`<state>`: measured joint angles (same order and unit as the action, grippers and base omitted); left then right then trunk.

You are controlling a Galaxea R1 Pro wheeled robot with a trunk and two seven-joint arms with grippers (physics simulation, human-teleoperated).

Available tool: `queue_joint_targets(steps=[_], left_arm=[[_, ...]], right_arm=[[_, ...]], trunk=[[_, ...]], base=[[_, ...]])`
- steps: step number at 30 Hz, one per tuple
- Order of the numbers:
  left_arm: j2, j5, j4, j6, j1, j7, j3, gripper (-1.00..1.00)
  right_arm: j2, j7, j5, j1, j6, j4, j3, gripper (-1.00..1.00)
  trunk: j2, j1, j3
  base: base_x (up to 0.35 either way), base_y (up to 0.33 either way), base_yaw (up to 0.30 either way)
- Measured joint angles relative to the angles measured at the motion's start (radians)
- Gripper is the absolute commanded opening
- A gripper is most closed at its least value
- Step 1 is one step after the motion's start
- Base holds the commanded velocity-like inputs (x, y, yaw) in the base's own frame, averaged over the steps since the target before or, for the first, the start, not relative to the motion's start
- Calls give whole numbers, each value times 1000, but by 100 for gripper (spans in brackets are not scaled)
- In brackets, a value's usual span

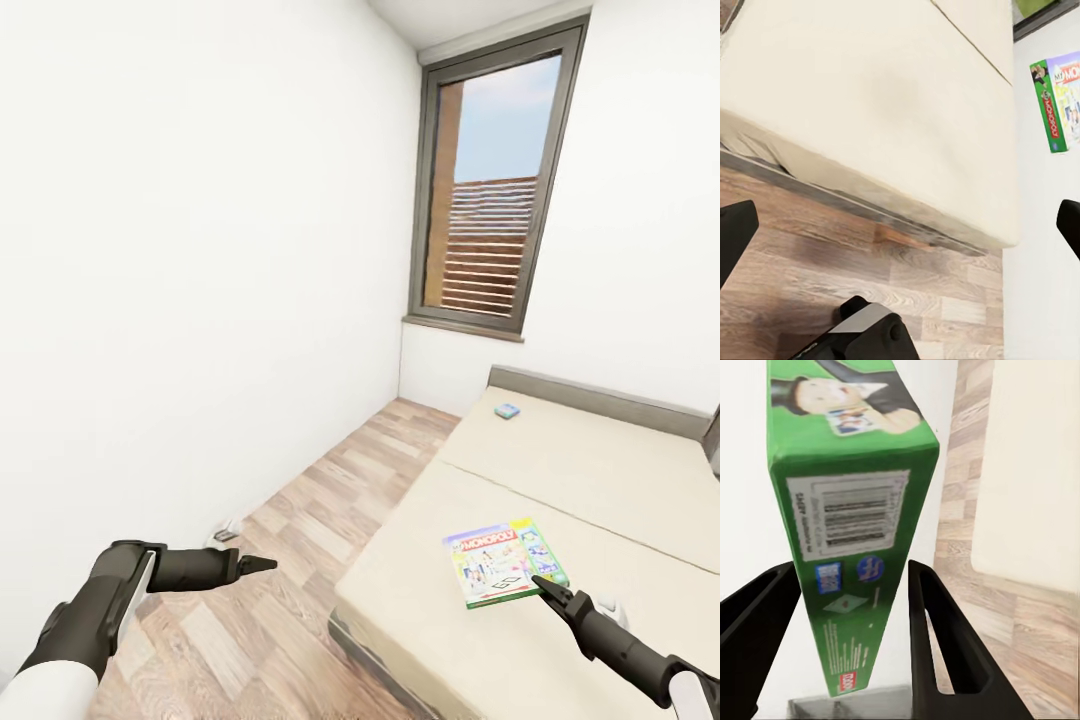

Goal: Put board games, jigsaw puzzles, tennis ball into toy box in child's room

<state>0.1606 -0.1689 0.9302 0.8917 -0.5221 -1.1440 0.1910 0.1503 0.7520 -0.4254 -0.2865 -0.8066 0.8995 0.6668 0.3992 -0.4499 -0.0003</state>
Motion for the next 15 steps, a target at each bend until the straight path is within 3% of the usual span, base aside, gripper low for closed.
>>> queue_joint_targets(steps=[15], left_arm=[[0, 0, -1, 0, 1, 0, 1, 100]], right_arm=[[-2, 0, 2, 0, 0, 0, -2, -100]], trunk=[[0, 0, 0]], base=[[-30, -259, 283]])
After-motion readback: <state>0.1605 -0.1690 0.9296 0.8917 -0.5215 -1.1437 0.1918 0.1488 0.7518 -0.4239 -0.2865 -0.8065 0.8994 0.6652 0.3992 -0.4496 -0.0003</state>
